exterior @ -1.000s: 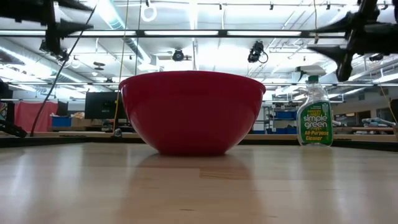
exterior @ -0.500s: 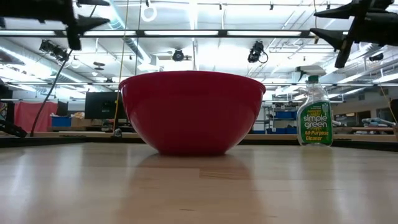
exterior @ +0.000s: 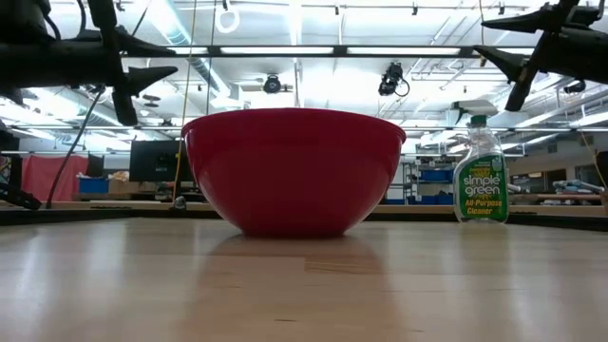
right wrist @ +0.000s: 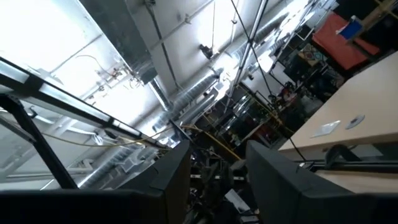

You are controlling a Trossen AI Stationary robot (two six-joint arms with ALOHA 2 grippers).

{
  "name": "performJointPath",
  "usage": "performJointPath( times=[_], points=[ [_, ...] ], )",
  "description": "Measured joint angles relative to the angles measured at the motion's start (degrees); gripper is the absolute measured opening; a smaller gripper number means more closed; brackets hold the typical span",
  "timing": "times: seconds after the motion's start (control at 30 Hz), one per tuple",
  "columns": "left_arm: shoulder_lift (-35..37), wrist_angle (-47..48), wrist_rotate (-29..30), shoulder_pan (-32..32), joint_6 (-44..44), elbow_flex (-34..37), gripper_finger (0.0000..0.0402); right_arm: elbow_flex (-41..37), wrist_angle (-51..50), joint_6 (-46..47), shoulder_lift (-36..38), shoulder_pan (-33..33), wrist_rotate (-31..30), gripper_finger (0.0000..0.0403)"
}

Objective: Nest bowls inside each other
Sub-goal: Return to Home Position

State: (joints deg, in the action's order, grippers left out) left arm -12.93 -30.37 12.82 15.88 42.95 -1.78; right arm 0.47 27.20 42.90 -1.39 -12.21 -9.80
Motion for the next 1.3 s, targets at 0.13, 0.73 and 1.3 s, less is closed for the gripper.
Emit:
performJointPath(
  times=[0.13,0.73,1.3],
  points=[
    [0.0,0.4,0.0,0.0,-0.6,0.0,0.0116,0.0,-0.8,0.6,0.0,0.0,0.4,0.0163],
    [4.6,28.0,-1.8,-0.1,4.6,1.3,0.0115,-0.1,-17.2,1.9,0.0,0.0,-1.0,0.0157],
    [2.1,28.3,-3.2,-0.1,-30.1,1.3,0.0116,-0.1,-24.1,-33.1,-0.1,0.0,-3.8,0.0154]
  ],
)
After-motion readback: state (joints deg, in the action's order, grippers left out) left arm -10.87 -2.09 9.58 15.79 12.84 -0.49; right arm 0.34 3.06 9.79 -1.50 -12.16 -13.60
